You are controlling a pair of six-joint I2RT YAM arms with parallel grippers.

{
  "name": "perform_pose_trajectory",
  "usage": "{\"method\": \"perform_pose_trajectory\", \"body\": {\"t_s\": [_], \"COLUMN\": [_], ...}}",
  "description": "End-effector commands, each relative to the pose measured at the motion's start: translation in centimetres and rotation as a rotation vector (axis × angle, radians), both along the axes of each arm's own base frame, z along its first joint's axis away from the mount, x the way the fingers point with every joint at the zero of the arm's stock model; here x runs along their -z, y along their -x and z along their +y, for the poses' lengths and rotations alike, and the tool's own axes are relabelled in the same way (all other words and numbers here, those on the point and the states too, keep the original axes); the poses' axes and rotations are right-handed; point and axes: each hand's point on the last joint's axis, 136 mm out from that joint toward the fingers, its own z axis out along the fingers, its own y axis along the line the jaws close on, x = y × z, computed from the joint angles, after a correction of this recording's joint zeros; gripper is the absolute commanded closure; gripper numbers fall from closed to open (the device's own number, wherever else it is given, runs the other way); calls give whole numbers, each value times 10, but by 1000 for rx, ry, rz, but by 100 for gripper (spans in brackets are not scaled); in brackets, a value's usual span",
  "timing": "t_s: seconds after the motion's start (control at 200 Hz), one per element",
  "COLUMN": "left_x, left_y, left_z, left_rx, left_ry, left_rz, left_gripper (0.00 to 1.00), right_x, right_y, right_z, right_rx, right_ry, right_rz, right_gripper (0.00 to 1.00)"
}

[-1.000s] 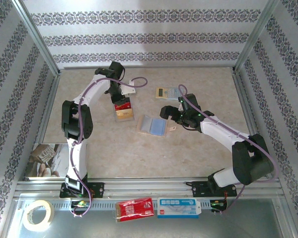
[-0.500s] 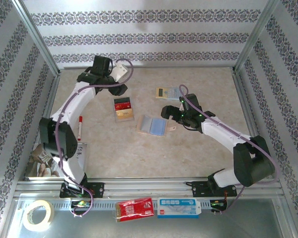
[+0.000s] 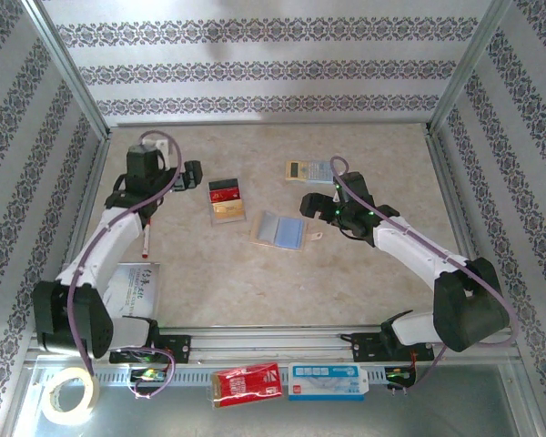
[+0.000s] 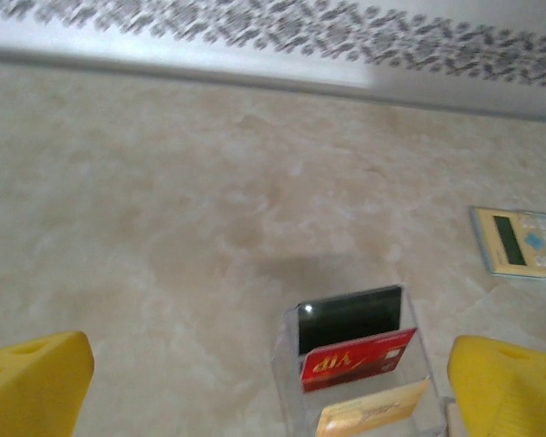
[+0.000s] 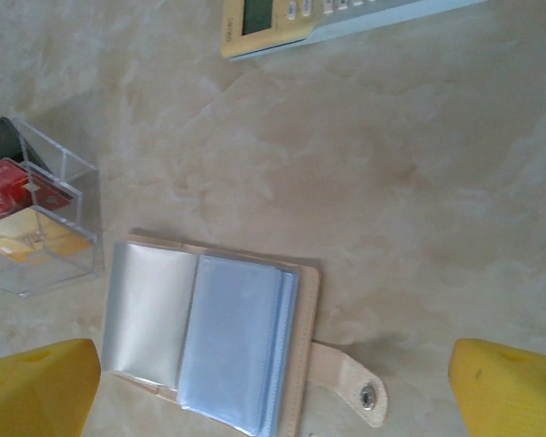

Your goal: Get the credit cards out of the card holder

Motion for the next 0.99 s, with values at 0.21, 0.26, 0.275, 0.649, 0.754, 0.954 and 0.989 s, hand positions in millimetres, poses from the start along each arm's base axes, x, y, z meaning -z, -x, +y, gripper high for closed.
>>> {"method": "perform_pose_trajectory", "body": {"t_s": [0.21, 0.26, 0.275, 0.649, 0.754, 0.954, 0.989], "left_x": [7, 13, 16, 86, 98, 102, 103], "left_y": [47, 57, 60, 74, 61, 39, 37], "left_z": [91, 104, 107, 120, 107, 70, 65], "left_rx": [-453, -529, -546, -510, -414, -176, -143], "left_ry": [-81, -109, -118, -337, -337, -310, -305], "left_rz": [-240, -268, -274, -209, -212, -259, -255], "left_gripper": [0, 0, 0, 0, 0, 0, 0], "right_x": [-52, -57, -58, -14, 5, -3, -6], "right_y": [-26, -26, -25, -1, -5, -20, -22], "right_z": [-92, -108, -114, -198, -196, -169, -166], "right_rx": [241, 283, 300, 465, 403, 252, 236], "right_ry": [377, 433, 452, 720, 700, 596, 579], "right_rz": [-260, -301, -311, -365, -359, -545, -572], "right_gripper": [2, 2, 2, 2, 2, 2, 2]}}
